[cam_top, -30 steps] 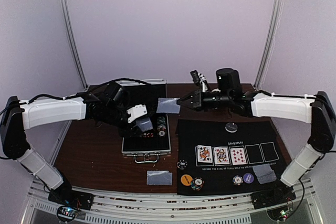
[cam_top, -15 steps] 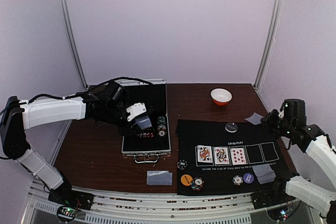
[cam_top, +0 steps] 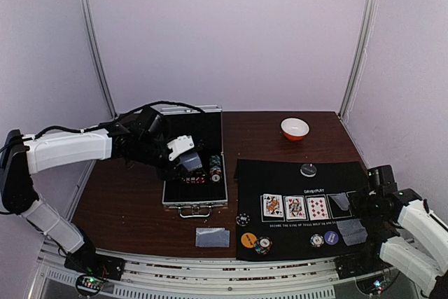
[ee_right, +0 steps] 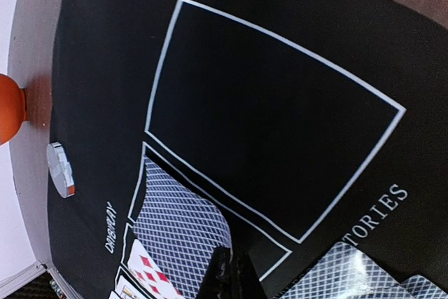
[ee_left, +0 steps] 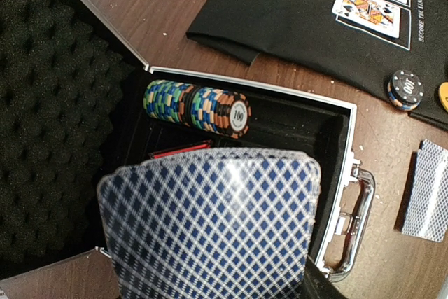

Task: Distribute texas hold em gaming equipment
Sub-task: Place the poker card in the community card area, then adjust the poker card in the community card area.

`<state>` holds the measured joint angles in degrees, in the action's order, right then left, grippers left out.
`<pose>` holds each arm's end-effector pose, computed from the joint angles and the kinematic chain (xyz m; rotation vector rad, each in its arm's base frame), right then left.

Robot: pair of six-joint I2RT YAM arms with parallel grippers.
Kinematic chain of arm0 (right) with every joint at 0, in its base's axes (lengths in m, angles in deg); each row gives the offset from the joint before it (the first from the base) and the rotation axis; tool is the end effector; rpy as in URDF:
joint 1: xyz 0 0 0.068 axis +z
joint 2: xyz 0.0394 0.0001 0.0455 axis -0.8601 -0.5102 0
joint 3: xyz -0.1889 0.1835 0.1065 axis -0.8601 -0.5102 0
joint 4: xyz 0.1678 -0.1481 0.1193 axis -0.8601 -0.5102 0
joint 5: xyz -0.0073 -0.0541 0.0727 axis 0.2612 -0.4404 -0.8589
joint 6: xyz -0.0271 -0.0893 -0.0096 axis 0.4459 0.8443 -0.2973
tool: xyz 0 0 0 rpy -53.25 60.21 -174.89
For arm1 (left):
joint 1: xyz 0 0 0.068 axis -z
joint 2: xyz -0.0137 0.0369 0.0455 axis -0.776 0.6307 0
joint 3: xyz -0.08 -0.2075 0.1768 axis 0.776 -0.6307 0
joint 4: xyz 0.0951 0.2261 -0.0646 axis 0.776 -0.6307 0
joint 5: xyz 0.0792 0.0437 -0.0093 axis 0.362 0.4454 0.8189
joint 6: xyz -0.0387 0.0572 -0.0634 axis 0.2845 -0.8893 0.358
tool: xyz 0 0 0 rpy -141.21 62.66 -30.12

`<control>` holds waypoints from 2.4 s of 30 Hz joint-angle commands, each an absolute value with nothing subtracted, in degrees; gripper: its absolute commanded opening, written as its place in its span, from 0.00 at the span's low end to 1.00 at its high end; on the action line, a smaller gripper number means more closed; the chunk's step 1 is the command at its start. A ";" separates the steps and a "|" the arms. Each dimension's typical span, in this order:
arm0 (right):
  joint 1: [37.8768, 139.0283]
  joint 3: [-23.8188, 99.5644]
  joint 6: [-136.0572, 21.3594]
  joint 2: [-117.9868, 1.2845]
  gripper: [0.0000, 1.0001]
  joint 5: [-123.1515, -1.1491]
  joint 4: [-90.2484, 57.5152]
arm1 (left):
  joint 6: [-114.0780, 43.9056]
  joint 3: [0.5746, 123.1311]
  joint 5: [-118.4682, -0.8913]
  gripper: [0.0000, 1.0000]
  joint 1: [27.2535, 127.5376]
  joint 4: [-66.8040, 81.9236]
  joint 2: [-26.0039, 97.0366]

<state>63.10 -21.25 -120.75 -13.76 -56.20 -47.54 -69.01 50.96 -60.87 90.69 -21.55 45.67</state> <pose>0.1391 0.0117 0.1284 1.3958 2.1553 0.5662 0.2505 -0.2267 0.2229 1.3404 2.0852 -0.3346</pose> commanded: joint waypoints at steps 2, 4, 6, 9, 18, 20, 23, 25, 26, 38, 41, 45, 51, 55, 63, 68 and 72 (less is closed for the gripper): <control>62.93 -22.58 -126.88 -12.31 0.00 -53.73 -52.08 | -68.41 51.32 -62.03 0.50 90.33 -19.51 44.45; 62.93 -23.07 -127.54 -12.10 0.00 -54.23 -52.24 | -68.54 51.30 -61.83 0.50 90.33 -19.50 44.32; 62.95 -23.81 -128.01 -11.92 0.00 -54.69 -51.87 | -68.55 51.36 -61.77 0.50 90.32 -19.55 44.31; 62.97 -25.26 -129.50 -11.43 0.00 -55.71 -50.52 | -68.64 51.21 -61.68 0.50 90.33 -19.55 44.29; 62.96 -26.80 -131.95 -8.78 0.06 -57.37 -47.52 | -68.73 51.25 -61.54 0.50 90.35 -19.52 44.44; 63.01 -26.89 -131.82 -9.20 0.06 -57.51 -46.41 | -68.77 51.21 -61.61 0.50 90.31 -19.51 44.40; 63.00 -27.33 -132.49 -10.56 0.11 -58.80 -44.52 | -68.81 51.12 -61.46 0.50 90.31 -19.52 44.32; 62.99 -26.99 -132.60 -11.28 0.12 -58.73 -44.42 | -68.81 51.12 -61.46 0.50 90.27 -19.52 44.31; 62.99 -26.79 -132.62 -11.43 0.14 -58.47 -44.40 | -68.81 51.05 -61.45 0.50 90.25 -19.51 44.24; 62.94 -18.10 -130.75 -8.17 0.44 -50.11 -55.53 | -68.99 51.03 -61.95 0.50 90.21 -19.53 44.20; 62.93 -14.65 -124.84 -9.47 0.48 -46.51 -54.81 | -68.99 51.08 -62.12 0.50 90.21 -19.59 44.18; 62.53 -11.55 -110.93 -19.31 0.57 -47.16 -47.05 | -68.99 51.08 -62.22 0.50 90.26 -19.71 44.05; 61.25 -8.91 -104.70 -31.17 0.45 -50.78 -42.03 | -68.99 50.77 -62.06 0.50 90.26 -19.70 43.72; 59.54 -12.34 -105.68 -31.70 0.23 -49.06 -40.79 | -68.99 50.72 -61.93 0.50 90.25 -19.68 43.48; 58.38 -16.51 -105.83 -34.05 0.00 -51.88 -38.05 | -68.99 50.78 -62.22 0.50 90.26 -19.74 43.43; 58.38 -16.93 -106.57 -34.77 0.00 -54.02 -39.33 | -68.98 50.77 -62.30 0.50 90.25 -19.69 43.43; 58.36 -18.07 -108.76 -33.22 0.00 -54.62 -40.53 | -68.99 50.78 -62.19 0.50 90.26 -19.77 43.42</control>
